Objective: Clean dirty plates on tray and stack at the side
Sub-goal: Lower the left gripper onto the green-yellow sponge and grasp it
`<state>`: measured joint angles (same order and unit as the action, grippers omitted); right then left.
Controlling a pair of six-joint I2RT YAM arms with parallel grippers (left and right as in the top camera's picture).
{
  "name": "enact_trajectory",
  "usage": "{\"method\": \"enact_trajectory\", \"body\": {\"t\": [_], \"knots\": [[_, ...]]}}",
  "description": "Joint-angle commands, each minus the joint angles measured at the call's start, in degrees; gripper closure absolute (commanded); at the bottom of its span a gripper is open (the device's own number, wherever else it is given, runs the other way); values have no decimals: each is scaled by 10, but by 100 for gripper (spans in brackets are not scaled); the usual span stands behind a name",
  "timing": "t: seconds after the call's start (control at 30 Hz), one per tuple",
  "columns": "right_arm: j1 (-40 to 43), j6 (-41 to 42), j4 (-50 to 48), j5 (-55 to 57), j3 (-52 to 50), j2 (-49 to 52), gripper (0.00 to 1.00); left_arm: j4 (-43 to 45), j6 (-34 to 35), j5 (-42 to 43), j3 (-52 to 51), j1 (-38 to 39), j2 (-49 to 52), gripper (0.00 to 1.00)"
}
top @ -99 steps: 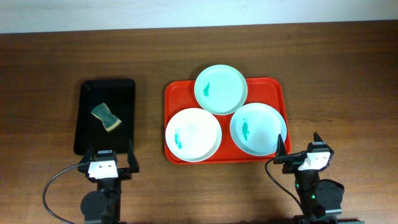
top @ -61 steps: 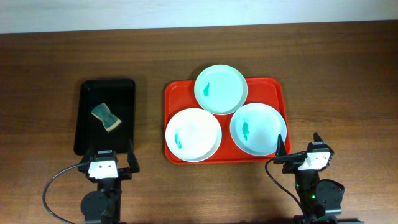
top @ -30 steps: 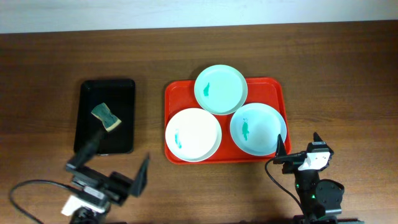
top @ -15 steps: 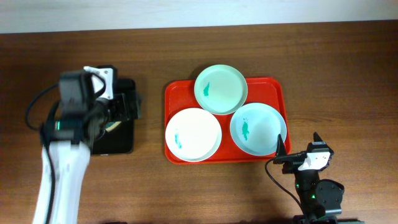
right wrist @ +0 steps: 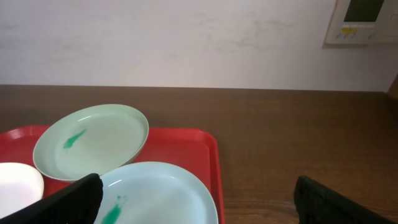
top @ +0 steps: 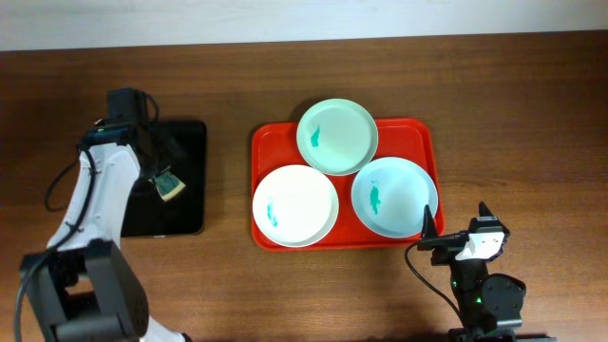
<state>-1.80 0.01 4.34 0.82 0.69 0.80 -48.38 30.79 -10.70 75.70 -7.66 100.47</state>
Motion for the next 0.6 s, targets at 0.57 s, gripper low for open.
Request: {"method": "enact_trajectory", "body": {"t": [0.57], "knots": [[4,4,4,-1,-4,-6,2,160,15,8,12,-21,163,8]]}}
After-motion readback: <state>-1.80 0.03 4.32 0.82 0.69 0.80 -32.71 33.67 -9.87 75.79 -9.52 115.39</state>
